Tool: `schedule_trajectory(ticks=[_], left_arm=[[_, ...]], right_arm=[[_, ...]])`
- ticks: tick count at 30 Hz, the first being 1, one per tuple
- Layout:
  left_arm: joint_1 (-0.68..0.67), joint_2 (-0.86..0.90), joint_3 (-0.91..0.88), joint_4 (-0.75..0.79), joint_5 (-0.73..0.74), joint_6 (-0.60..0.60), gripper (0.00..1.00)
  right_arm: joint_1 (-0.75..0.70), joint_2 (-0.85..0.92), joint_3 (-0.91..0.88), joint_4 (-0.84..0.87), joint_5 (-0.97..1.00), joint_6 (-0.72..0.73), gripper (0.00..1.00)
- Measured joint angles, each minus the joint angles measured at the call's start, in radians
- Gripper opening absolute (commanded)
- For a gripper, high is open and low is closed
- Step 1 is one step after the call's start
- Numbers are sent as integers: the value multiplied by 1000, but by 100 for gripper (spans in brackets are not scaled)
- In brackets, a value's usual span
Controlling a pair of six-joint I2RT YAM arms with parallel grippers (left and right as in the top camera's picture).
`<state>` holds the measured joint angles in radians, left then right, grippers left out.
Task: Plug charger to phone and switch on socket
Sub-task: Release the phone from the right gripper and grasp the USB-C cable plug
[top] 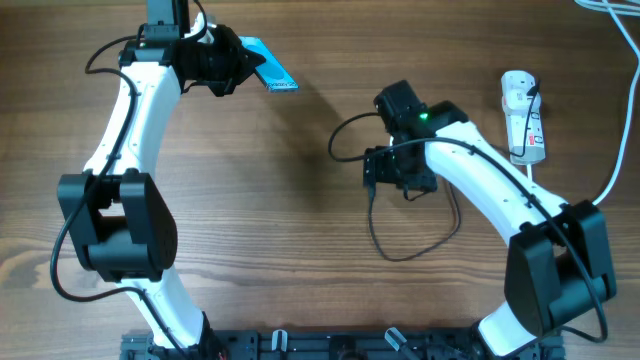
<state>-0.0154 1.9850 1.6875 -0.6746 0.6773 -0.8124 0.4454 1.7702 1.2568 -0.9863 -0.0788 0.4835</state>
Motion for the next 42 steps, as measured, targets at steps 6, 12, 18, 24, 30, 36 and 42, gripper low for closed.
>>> schedule_trajectory(ticks=[6, 12, 18, 24, 30, 36, 42], left_arm=[[0, 0, 0, 0, 0, 0, 4], [0, 0, 0, -3, 0, 0, 4], [0, 0, 0, -13, 0, 0, 4], [0, 0, 0, -19, 0, 0, 4], [0, 0, 0, -22, 0, 0, 4], [0, 0, 0, -22, 0, 0, 4], [0, 0, 0, -22, 0, 0, 4]], right_arm=[[80, 56, -5, 32, 0, 2, 80], [119, 113, -6, 56, 54, 76, 66], [110, 149, -7, 64, 64, 79, 48], [109, 155, -10, 77, 61, 72, 42], [109, 155, -67, 130, 60, 72, 35], [108, 155, -73, 146, 61, 76, 28], [108, 155, -73, 156, 60, 85, 24]])
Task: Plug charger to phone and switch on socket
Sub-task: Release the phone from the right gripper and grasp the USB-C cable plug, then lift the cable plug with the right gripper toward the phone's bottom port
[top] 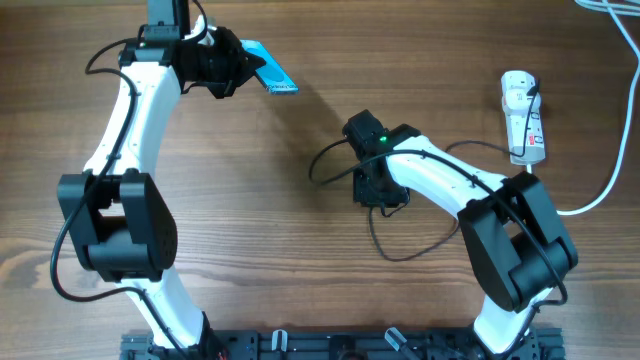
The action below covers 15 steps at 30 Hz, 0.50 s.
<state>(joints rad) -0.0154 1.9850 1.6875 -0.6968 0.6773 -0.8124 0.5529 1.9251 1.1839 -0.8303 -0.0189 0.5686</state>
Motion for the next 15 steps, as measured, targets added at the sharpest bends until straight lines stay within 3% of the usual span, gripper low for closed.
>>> schedule_trajectory(ticks=[15], left_arm=[[0, 0, 0, -7, 0, 0, 4]], right_arm=[[0, -17, -26, 35, -3, 41, 16]])
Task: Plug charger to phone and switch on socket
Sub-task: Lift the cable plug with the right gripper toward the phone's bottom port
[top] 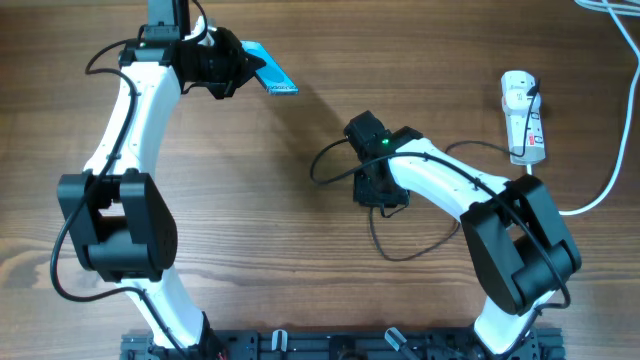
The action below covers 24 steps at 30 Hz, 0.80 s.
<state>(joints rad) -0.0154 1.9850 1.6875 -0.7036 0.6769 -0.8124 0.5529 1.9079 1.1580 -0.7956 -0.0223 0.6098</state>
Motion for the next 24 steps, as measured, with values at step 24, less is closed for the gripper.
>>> schedule_trajectory(ticks=[24], left_arm=[[-5, 0, 0, 133, 187, 194, 4]], right_arm=[[0, -3, 63, -63, -32, -83, 4]])
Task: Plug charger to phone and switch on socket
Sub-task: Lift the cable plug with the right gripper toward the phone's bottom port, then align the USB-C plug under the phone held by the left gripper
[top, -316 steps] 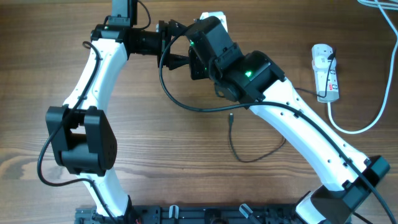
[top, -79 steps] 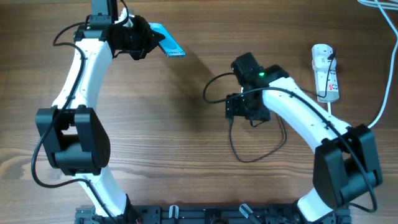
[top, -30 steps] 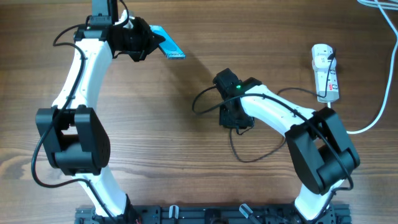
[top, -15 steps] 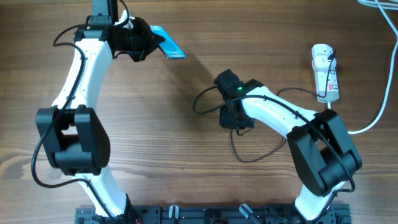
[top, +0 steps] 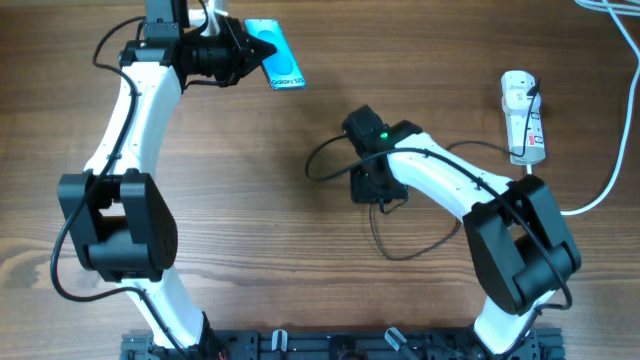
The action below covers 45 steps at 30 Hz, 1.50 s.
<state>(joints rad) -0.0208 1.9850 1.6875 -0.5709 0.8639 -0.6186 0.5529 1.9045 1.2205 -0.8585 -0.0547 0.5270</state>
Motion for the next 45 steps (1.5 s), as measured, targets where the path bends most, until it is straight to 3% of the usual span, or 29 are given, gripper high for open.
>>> schedule_trajectory(ticks=[4, 11, 18, 21, 27, 45], left_arm=[[-15, 0, 0, 34, 22, 70, 4], [-60, 0, 0, 118, 75, 116, 4], [-76, 0, 0, 196, 217, 127, 4], [-79, 0, 0, 256, 321, 128, 4], [-80, 0, 0, 266, 392, 129, 4], [-185, 0, 0, 265, 277, 166, 4]], right_arm=[[0, -65, 54, -50, -69, -70, 4], [0, -328, 88, -44, -225, -166, 4], [0, -510, 92, 78, -261, -193, 4], [0, -522, 95, 103, -264, -193, 4], [0, -507, 95, 105, -257, -181, 4], [0, -410, 95, 150, -183, -143, 4]])
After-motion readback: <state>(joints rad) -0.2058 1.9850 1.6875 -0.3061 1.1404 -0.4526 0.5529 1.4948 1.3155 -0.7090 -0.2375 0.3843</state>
